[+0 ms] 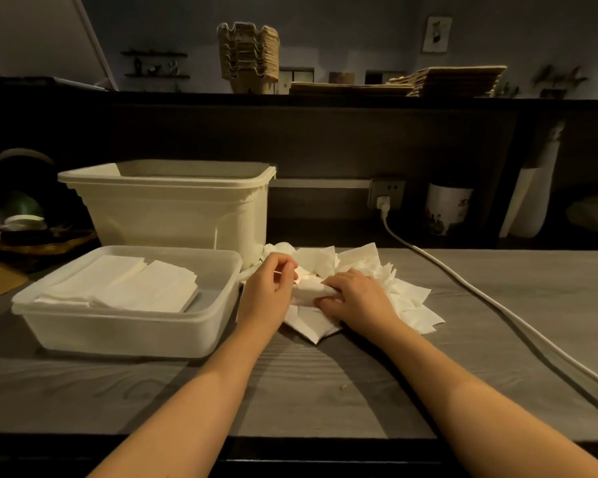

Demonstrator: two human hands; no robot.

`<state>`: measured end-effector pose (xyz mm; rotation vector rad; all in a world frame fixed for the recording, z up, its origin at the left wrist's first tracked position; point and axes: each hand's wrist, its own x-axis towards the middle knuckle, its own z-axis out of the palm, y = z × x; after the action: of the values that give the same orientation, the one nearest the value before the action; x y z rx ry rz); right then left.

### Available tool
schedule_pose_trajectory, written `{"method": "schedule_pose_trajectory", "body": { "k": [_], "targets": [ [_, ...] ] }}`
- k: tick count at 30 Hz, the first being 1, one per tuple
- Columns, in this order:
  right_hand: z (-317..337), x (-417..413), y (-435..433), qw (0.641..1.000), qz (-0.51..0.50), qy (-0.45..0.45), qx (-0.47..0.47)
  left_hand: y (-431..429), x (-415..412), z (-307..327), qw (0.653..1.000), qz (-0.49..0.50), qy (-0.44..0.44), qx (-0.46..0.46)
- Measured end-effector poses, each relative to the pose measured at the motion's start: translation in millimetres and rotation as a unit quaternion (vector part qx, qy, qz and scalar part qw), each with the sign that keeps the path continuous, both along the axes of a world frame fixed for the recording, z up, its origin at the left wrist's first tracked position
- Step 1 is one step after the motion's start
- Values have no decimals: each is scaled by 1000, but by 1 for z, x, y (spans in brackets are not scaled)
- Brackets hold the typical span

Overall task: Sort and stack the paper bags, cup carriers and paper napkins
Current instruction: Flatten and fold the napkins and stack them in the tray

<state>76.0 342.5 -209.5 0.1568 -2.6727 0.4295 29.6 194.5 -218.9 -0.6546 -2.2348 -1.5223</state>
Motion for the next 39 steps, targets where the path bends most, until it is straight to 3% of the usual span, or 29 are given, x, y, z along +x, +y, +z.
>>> {"method": "schedule_pose_trajectory", "body": {
  "k": [4, 7, 9, 13, 17, 19, 22, 24, 30, 34, 37, 39],
  "targets": [
    [10, 5, 3, 992, -3, 7, -122, -2, 0, 3, 999, -7, 0, 45],
    [17, 13, 4, 962, 18, 24, -271, -1, -1, 5, 995, -31, -37, 82],
    [19, 16, 4, 927, 36, 41, -372, 0, -1, 5, 989, -67, -72, 110],
    [21, 18, 4, 821, 89, 52, -562, 4, 5, 15, 959, -136, -146, 200],
    [21, 19, 7, 734, 144, -15, -663, 2, 9, 18, 926, -203, -232, 216],
    [19, 17, 6, 733, 154, -62, -659, 0, 9, 15, 908, -239, -275, 206],
    [13, 13, 5, 780, 121, -93, -607, 0, 12, 12, 897, -259, -302, 192],
    [9, 10, 6, 792, 88, -109, -594, 1, 11, 12, 888, -259, -322, 201],
    [4, 5, 8, 791, 40, -111, -600, 4, 10, 11, 885, -255, -346, 182],
    [6, 4, 11, 759, 17, -88, -645, 1, 12, 12, 871, -289, -347, 194],
    [8, 5, 11, 735, 35, -101, -670, 0, 13, 11, 883, -279, -340, 164],
    [6, 5, 8, 762, 33, -107, -638, 1, 14, 9, 897, -269, -325, 130]
  ]
}}
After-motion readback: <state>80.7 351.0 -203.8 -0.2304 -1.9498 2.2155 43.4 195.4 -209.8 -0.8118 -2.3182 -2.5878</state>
